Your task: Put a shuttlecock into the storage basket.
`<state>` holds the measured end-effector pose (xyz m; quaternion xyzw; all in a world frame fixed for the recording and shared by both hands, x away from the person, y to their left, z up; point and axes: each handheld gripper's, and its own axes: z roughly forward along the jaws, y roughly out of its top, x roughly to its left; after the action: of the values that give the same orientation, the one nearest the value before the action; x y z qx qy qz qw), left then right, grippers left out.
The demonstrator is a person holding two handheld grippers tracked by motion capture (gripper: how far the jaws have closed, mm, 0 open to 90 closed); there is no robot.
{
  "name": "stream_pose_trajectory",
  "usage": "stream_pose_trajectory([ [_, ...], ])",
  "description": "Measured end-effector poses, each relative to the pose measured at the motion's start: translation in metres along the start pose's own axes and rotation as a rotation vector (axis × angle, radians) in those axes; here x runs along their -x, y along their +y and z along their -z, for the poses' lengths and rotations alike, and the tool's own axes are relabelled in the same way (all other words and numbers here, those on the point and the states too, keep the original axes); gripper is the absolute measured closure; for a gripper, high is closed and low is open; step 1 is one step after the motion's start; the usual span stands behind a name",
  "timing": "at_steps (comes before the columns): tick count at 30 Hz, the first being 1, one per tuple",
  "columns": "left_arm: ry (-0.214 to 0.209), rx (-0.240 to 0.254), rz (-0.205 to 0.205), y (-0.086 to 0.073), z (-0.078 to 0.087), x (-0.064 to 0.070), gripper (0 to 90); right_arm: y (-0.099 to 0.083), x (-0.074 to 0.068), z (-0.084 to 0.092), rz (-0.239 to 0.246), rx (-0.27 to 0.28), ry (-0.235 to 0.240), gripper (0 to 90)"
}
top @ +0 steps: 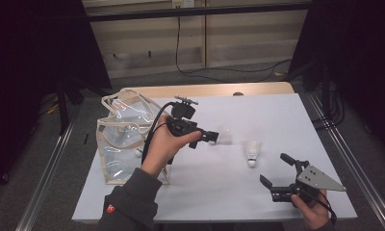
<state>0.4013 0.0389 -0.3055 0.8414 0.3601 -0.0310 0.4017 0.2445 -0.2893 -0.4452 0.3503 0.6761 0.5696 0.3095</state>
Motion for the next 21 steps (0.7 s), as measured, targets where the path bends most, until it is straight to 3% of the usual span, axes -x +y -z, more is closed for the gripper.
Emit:
stream_pose_trajectory([
  [13,0.007,0.002,0.018,-0.007,-0.015,0.000,6.6,0.000,0.000,0.000,0.002,0.000,0.003,0.3],
  [21,0.015,-0.008,0.007,-0.010,-0.023,0.000,5.8,0.000,0.000,0.000,0.003,0.000,0.001,0.3],
])
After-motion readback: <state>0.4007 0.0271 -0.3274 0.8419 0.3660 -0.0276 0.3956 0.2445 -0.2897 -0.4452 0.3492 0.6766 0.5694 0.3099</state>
